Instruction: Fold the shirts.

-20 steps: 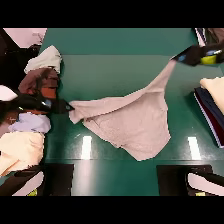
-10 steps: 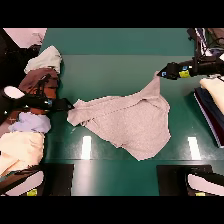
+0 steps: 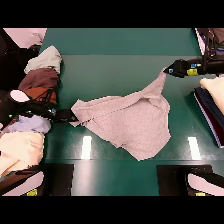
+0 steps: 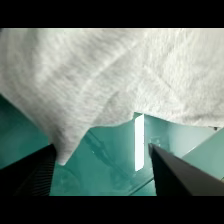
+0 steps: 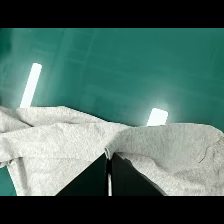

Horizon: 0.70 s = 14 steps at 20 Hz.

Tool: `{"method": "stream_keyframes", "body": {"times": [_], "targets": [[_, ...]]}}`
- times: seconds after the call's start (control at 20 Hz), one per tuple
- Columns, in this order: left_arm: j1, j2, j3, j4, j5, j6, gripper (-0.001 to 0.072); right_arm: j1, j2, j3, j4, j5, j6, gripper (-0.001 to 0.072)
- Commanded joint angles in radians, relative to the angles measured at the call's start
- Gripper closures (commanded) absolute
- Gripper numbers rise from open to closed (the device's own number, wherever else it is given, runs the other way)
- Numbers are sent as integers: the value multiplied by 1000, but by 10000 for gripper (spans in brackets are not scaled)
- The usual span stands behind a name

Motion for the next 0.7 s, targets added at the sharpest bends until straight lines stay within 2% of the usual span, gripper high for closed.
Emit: {"method": "stream_keyframes", "body": {"times": [0.0,0.1,0.15,0.2,0.25,0.3,0.45,0.65], "targets": [[-38,0,-19,14,35,-40,48,-4,3,0,0,3,-1,703],[-39,0,-19,40,40,-61,49,-4,3,0,0,2,-1,703],[-38,0,-19,44,40,-61,226,-4,3,0,0,3,-1,703],[-38,0,-19,44,41,-60,475,-4,3,0,0,2,-1,703],[-38,0,-17,44,44,-60,607,-4,3,0,0,2,-1,703],[-38,0,-13,45,57,-59,681,-4,3,0,0,3,-1,703],[-34,7,37,43,31,-60,683,-4,6,1,0,2,-1,703],[-34,103,301,47,-20,-61,683,-49,74,24,2,-42,0,703]]}}
